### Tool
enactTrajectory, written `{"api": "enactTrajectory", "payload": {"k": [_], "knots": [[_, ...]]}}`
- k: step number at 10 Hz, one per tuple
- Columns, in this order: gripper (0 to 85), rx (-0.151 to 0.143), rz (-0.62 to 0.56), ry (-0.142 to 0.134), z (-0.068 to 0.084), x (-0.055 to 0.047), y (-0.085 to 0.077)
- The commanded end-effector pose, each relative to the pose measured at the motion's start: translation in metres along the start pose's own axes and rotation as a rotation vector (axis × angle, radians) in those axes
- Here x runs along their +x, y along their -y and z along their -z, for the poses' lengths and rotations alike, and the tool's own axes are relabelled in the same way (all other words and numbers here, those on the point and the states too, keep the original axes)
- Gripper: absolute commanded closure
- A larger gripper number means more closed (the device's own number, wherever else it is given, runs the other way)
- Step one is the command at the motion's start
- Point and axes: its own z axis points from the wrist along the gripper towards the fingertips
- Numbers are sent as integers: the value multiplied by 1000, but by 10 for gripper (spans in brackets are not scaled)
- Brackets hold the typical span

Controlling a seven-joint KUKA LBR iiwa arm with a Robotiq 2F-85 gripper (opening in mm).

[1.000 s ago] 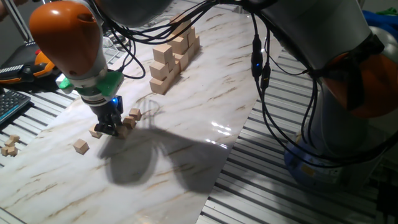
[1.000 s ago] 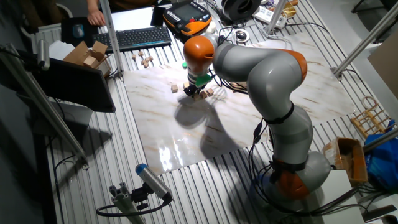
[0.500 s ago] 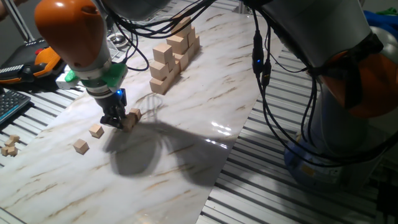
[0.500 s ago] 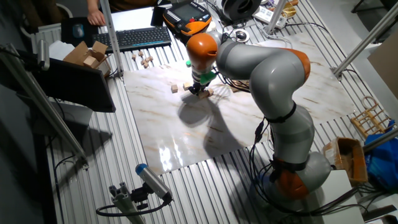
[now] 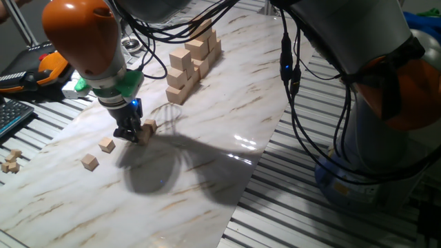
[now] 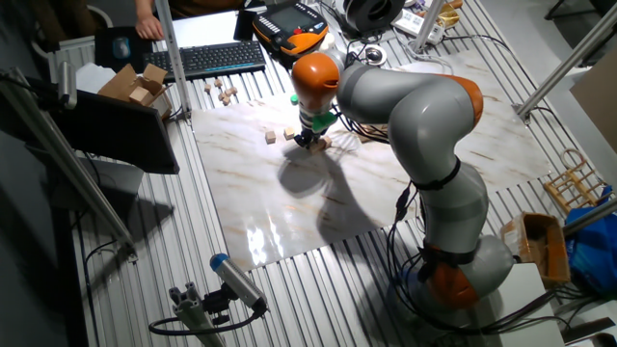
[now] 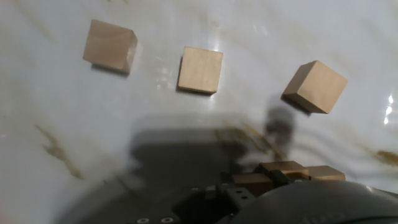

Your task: Stack the blocks into a pyramid shape

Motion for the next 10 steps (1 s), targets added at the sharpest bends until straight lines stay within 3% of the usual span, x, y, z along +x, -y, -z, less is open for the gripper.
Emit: {"api": "enactTrajectory", "payload": {"k": [1, 10], "knots": [[850, 6, 1, -1, 0, 0, 0], [850, 4, -6, 4, 0, -1, -1]]}}
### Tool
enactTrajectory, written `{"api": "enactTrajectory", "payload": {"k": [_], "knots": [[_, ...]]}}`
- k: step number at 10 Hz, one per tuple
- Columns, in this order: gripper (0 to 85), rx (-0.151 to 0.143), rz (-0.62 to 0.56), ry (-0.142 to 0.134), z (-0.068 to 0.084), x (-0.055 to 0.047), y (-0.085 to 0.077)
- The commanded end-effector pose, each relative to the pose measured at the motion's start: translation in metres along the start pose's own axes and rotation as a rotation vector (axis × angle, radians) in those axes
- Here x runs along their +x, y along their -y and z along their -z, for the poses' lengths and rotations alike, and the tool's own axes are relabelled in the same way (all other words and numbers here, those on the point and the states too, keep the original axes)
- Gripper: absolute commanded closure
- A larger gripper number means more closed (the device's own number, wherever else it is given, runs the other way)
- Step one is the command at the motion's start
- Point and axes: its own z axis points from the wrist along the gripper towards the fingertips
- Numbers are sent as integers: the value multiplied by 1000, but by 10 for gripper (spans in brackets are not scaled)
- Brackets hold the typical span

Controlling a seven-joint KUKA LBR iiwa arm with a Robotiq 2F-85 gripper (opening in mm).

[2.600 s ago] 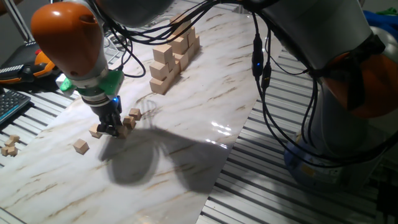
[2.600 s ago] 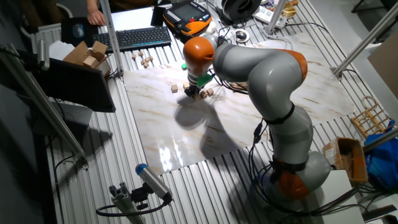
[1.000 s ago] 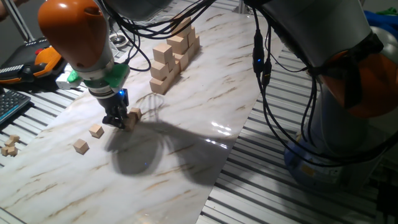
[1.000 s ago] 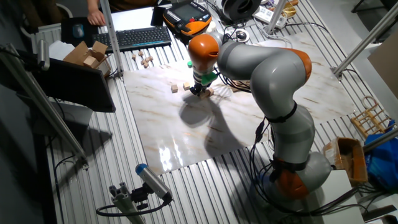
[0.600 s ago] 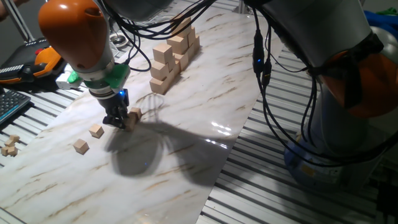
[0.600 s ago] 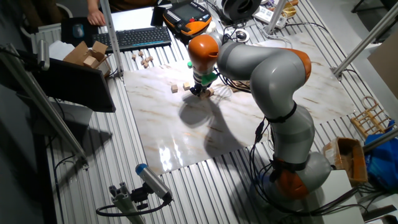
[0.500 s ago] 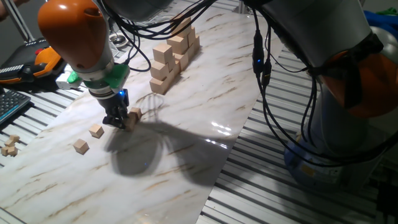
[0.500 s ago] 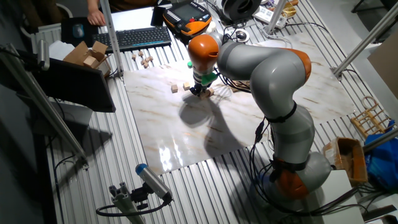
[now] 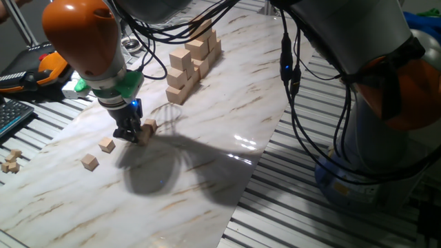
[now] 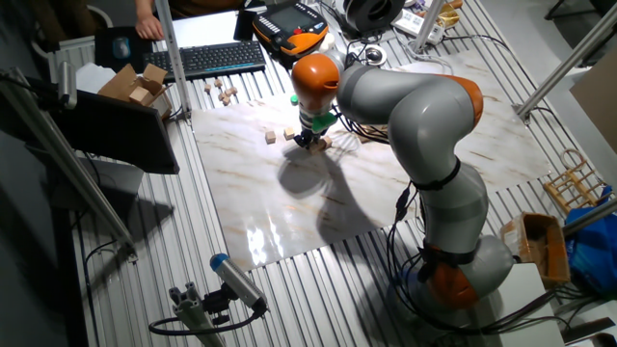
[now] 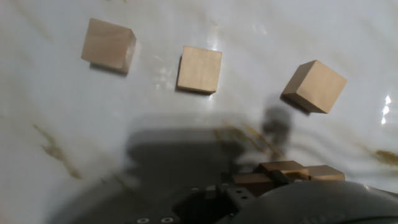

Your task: Stack the blocks into a pyramid shape

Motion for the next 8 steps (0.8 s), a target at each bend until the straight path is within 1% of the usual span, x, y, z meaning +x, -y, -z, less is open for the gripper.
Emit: {"api": "enactTrajectory", "payload": {"k": [1, 2, 3, 4, 6, 8], "knots": [[850, 0, 0, 0, 0, 0, 0], [850, 8, 2, 5, 0, 0, 0], [850, 9, 2, 4, 0, 0, 0], [680, 12, 2, 10, 0, 0, 0], [680, 16, -1, 15, 0, -1, 0], [680, 13, -6, 16, 0, -1, 0]]}}
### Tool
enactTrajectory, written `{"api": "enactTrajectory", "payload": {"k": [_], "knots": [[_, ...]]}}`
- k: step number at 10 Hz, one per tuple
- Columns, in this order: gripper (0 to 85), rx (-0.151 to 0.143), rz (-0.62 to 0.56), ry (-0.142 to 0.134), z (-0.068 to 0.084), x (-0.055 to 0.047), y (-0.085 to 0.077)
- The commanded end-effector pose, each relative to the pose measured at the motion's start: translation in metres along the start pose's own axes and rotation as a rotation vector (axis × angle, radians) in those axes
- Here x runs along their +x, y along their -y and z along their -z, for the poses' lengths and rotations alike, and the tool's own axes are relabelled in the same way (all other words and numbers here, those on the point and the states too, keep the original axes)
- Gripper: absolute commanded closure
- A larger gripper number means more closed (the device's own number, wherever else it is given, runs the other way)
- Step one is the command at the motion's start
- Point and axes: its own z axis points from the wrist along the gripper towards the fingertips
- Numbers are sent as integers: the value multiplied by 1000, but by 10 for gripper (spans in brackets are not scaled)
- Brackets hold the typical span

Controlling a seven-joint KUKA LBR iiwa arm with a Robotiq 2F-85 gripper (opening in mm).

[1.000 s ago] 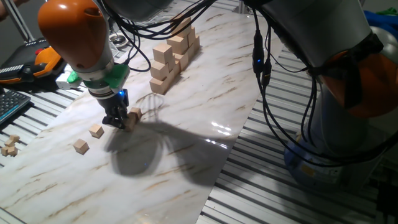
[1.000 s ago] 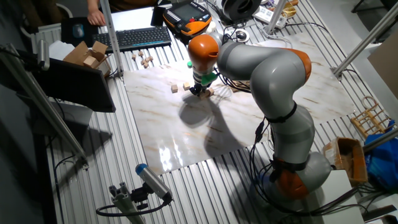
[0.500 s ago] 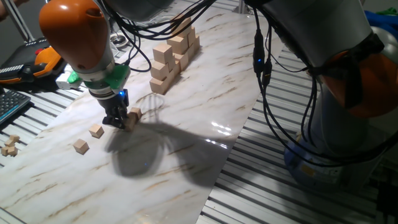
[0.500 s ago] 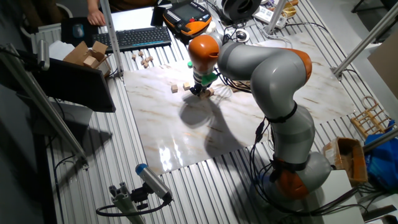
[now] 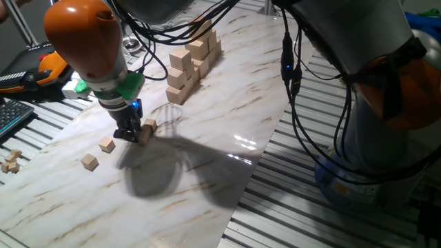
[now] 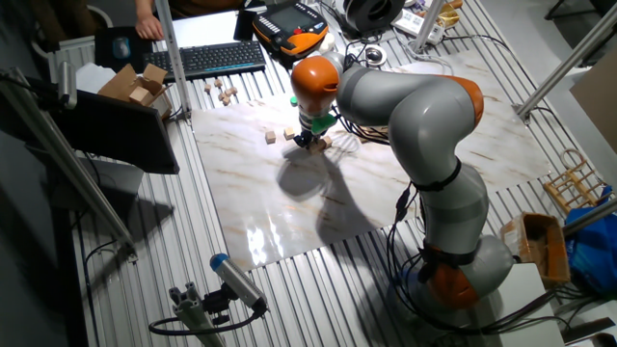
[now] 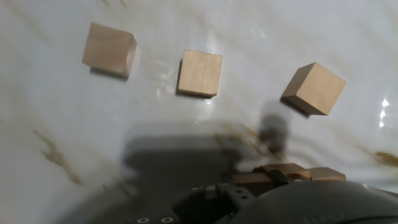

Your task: Stack the blocks into a pyramid shape

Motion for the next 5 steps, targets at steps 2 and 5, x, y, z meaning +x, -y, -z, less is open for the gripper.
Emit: {"api": "enactTrajectory", "payload": {"k": [2, 5], "knots": [[680, 2, -3, 3, 0, 0, 0], [510, 3, -6, 4, 0, 0, 0]]}}
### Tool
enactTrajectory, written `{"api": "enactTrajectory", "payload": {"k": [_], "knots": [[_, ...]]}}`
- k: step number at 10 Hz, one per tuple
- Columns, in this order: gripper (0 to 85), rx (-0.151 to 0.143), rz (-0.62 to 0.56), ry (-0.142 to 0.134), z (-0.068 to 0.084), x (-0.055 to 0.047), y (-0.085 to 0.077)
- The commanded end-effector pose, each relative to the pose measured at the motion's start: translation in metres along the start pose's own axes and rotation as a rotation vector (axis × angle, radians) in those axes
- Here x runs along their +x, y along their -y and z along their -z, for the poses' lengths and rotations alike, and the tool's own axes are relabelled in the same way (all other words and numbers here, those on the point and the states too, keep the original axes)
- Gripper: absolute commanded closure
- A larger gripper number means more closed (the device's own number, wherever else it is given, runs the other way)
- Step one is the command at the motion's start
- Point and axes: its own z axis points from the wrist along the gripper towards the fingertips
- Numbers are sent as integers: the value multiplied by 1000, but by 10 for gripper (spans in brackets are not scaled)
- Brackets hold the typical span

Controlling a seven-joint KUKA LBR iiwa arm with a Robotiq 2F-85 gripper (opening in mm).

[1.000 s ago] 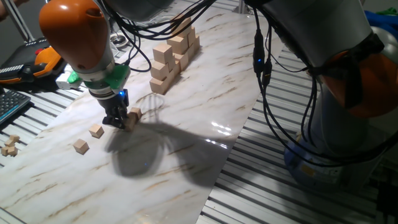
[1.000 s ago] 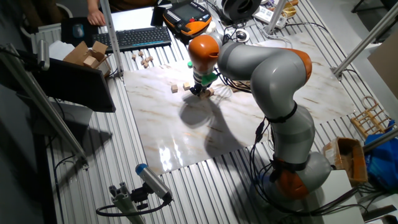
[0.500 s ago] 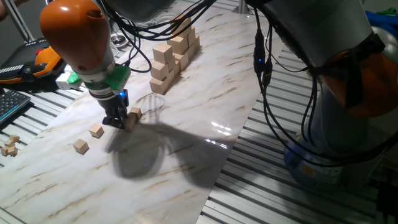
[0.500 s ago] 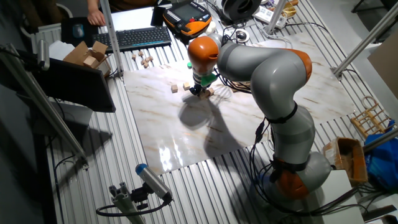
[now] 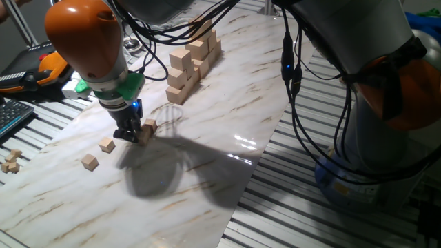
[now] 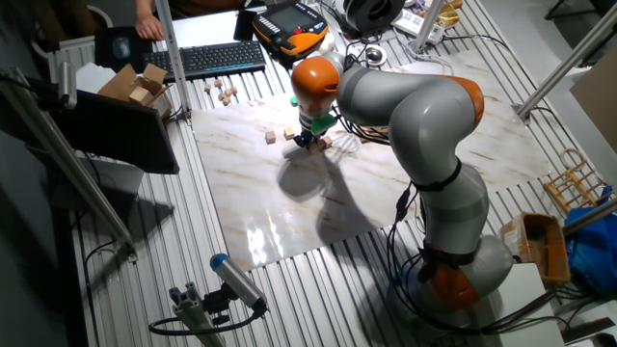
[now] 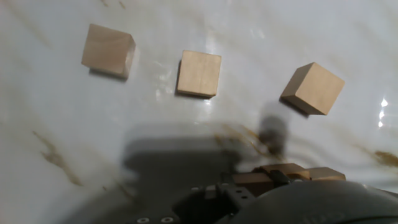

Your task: Stack the blocks into a pyramid shape

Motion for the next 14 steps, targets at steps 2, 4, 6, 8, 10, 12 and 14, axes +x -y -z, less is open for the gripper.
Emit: {"api": "enactTrajectory", "payload": {"k": [2, 4, 6, 8, 10, 12, 14], "knots": [[510, -2, -2, 1, 0, 0, 0], [510, -2, -3, 2, 0, 0, 0], [510, -2, -6, 4, 0, 0, 0], [340, 0, -11, 5, 0, 0, 0], [340, -1, -20, 8, 1, 0, 0], [340, -5, -25, 12, 1, 0, 0], [340, -6, -25, 11, 1, -1, -1]]}}
